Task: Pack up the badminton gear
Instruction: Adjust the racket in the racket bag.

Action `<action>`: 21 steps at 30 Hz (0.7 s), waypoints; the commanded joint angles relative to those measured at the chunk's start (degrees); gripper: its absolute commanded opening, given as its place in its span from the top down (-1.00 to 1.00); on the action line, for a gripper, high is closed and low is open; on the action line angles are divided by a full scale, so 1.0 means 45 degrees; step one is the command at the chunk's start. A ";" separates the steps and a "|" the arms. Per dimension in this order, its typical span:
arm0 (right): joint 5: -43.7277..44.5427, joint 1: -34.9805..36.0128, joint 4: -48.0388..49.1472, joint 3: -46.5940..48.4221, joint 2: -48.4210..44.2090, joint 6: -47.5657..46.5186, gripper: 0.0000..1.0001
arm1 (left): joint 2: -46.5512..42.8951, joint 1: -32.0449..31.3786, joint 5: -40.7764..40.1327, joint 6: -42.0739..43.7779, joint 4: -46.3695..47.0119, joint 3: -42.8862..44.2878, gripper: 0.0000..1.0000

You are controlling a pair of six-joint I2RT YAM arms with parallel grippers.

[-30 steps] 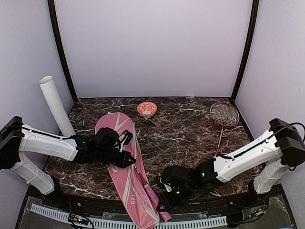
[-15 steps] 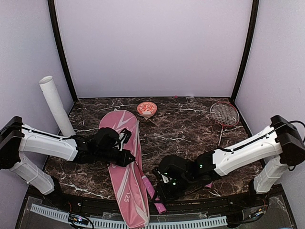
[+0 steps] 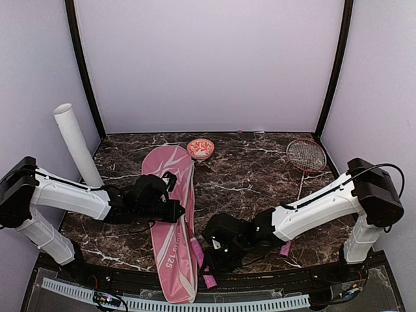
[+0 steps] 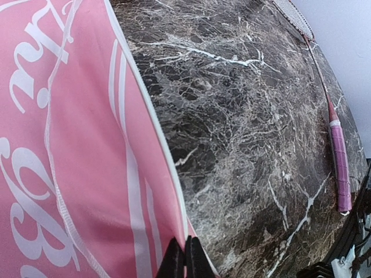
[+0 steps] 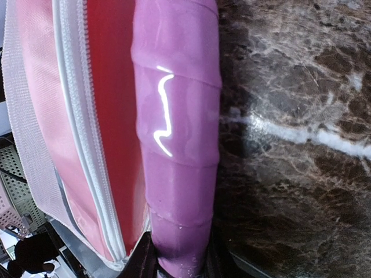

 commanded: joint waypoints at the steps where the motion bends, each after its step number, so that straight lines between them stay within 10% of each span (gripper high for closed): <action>1: 0.1524 -0.0598 0.1854 0.0798 0.0236 -0.0122 0.77 | 0.0135 -0.0520 0.0765 -0.0189 -0.0043 0.0452 0.99; 9: 0.1708 -0.0629 0.1717 0.0818 0.0311 -0.0080 0.77 | -0.0173 -0.0834 0.0321 0.0533 -0.3380 0.1814 0.27; 21: 0.1855 -0.0629 0.1799 0.0980 0.0501 -0.0093 0.76 | -0.0536 -0.3011 -0.0768 -0.2866 -0.6857 0.2239 0.44</action>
